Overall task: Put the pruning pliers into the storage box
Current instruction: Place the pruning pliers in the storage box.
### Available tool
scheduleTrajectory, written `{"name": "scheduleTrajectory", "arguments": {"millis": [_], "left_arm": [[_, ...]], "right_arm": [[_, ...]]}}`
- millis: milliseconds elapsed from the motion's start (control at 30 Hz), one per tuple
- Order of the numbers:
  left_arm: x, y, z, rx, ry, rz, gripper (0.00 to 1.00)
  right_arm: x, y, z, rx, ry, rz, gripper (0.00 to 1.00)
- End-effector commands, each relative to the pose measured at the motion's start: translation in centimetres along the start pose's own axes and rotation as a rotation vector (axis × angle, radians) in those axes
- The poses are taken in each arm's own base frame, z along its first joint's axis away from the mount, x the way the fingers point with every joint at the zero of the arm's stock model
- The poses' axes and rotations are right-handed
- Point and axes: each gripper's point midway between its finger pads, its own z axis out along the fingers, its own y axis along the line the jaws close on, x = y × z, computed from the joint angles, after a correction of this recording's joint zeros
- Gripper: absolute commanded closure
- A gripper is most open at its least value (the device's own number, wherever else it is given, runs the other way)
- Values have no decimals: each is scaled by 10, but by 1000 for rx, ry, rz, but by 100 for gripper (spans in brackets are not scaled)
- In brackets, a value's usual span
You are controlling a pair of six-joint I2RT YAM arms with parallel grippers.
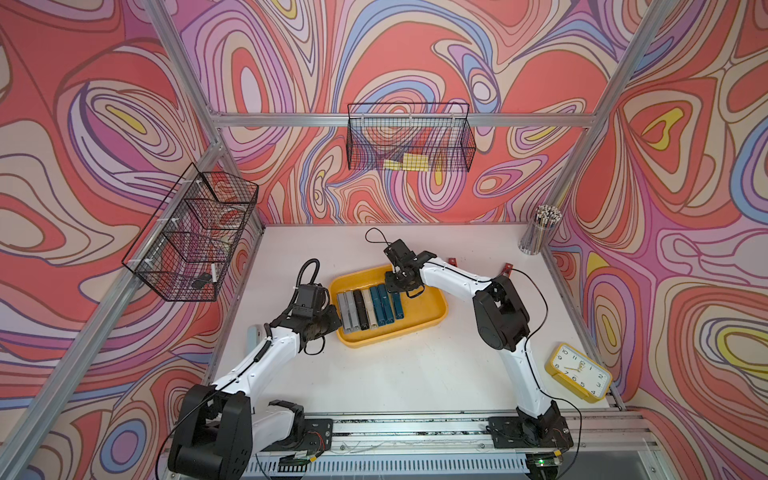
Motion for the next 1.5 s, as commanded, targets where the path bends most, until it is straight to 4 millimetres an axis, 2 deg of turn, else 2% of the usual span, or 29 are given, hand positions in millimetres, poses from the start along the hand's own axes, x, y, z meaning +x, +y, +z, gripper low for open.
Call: {"name": "scheduleTrajectory", "arguments": {"millis": [0, 133, 333, 500, 700, 1067, 1467], "left_arm": [[6, -2, 4, 14, 19, 6, 100], [6, -1, 4, 10, 21, 6, 100], [7, -1, 4, 10, 22, 4, 100], [6, -1, 4, 12, 21, 5, 100], [7, 0, 4, 7, 22, 6, 100], [6, -1, 4, 6, 21, 7, 100], [5, -2, 5, 10, 22, 5, 100]], "right_arm": [[-15, 9, -26, -15, -66, -14, 60], [-20, 3, -34, 19, -90, -23, 60], [-22, -10, -38, 76, -107, -30, 75], [-19, -27, -27, 81, -95, 0, 89], [-12, -40, -12, 69, -80, 26, 91], [-5, -34, 4, 25, -66, 23, 93], [1, -30, 11, -6, -41, 33, 93]]}}
